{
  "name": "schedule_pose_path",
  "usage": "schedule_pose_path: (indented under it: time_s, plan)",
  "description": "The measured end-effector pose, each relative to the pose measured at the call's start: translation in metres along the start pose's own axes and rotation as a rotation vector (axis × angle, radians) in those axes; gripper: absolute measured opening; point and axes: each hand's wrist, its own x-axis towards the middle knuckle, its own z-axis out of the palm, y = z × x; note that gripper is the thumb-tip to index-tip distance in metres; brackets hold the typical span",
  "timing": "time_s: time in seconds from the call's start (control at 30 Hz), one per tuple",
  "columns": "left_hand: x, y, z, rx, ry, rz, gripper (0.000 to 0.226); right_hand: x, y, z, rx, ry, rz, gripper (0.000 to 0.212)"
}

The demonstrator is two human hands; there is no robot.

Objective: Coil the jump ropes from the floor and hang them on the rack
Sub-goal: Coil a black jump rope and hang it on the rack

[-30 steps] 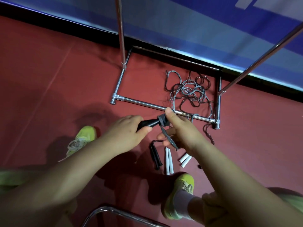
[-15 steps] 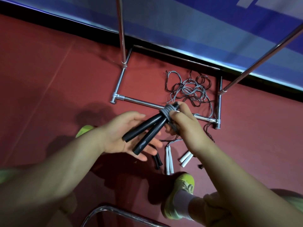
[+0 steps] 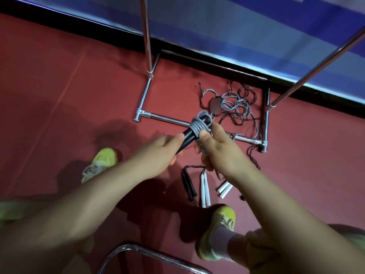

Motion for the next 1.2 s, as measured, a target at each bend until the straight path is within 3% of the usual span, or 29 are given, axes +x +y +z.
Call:
schedule_pose_path:
  time_s: [0.1, 0.17, 0.3, 0.4, 0.47, 0.7, 0.9, 1.0, 1.1, 1.2]
  plan:
    - [0.001, -0.002, -0.004, 0.261, 0.086, 0.077, 0.044, 0.003, 0.004, -0.003, -0.147, 0.008, 0.110, 0.037]
    - [0.001, -0.001, -0.003, 0.330, 0.062, 0.071, 0.040, 0.003, 0.005, -0.005, -0.176, 0.000, 0.197, 0.045]
    - [-0.001, -0.003, -0.001, 0.526, 0.079, 0.153, 0.037, -0.001, -0.001, -0.005, 0.002, -0.044, 0.316, 0.059]
    - [-0.004, -0.004, -0.001, 0.792, 0.235, 0.322, 0.041, -0.004, -0.006, -0.004, 0.067, -0.015, 0.280, 0.055]
    - [-0.005, -0.002, -0.003, 0.808, 0.264, 0.341, 0.046, -0.004, -0.006, -0.003, 0.095, 0.001, 0.220, 0.049]
    - [-0.006, 0.007, -0.012, 0.429, 0.034, 0.105, 0.041, -0.004, -0.002, 0.000, 0.024, -0.006, 0.047, 0.038]
    - [-0.002, 0.003, -0.014, 0.374, -0.064, 0.065, 0.043, -0.001, -0.006, -0.008, 0.150, -0.145, 0.203, 0.040]
    - [-0.006, 0.008, -0.014, -0.013, -0.300, -0.054, 0.039, 0.001, -0.003, -0.009, 0.228, -0.208, 0.168, 0.039]
    - [-0.007, 0.007, -0.016, -0.357, -0.608, -0.246, 0.075, 0.003, -0.001, -0.011, 0.304, -0.245, 0.091, 0.050]
    - [-0.011, 0.013, -0.014, -0.519, -0.685, -0.279, 0.086, 0.003, -0.003, -0.011, 0.350, -0.258, 0.076, 0.038]
